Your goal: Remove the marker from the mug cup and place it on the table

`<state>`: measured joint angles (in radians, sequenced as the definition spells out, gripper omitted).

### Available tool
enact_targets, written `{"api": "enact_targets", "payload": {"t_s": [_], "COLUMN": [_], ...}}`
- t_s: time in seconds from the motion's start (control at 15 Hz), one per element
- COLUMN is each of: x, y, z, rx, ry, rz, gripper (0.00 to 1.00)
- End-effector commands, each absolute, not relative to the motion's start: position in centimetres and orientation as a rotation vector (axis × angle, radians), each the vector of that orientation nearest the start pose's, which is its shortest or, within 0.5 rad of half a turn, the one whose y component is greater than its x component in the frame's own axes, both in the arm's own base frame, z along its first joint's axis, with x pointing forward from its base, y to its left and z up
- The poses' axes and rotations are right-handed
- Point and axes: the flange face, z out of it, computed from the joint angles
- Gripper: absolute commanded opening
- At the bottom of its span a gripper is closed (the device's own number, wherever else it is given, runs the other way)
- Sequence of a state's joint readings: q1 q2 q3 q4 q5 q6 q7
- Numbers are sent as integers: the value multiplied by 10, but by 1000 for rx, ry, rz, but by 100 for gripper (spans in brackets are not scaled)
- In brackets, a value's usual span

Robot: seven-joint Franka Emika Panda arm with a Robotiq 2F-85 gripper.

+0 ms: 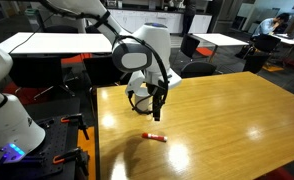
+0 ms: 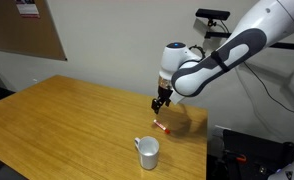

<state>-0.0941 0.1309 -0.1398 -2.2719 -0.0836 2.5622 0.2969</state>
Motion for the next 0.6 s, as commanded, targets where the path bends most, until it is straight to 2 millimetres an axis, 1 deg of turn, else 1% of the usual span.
{"api": "enact_targets", "payload": {"t_s": [0.0,0.33,0.53], "x": [517,504,496], "y": [-107,-91,-83], "z": [346,372,382], "rx": [-3136,-3150,-3142], "ry": [637,549,521], "rz": [-295,-389,-433], "gripper": [100,100,100]}}
